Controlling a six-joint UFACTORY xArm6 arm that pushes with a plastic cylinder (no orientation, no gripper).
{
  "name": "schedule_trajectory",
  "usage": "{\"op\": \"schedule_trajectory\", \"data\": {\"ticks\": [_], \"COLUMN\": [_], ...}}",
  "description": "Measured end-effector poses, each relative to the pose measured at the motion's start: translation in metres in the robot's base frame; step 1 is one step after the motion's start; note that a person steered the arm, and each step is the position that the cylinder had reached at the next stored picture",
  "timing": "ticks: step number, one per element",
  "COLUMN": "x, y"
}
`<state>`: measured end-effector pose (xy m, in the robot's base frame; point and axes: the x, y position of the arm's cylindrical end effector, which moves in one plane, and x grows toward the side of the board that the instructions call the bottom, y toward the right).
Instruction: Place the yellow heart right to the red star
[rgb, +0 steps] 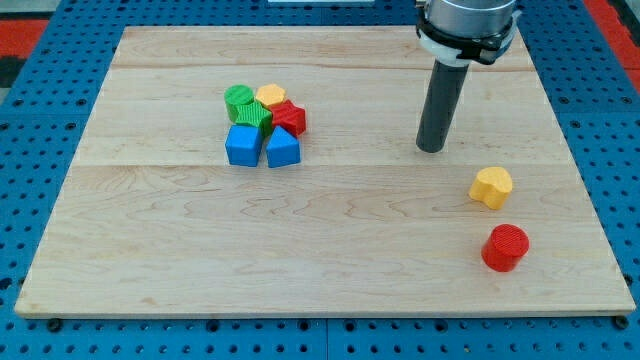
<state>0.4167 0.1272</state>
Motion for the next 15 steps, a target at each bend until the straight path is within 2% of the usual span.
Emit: {"op": "schedule_trajectory", "data": {"ticks": [1, 2, 3, 4, 5, 6, 7, 10, 12, 15], "x": [-0.003, 0.004, -0.028, 0.009, 0.056, 0.062, 0.050, 0.104, 0.087, 0.056], "y": [0.001, 0.046, 0.100, 0.103, 0.092, 0.073, 0.059, 0.052, -0.010, -0.024]}}
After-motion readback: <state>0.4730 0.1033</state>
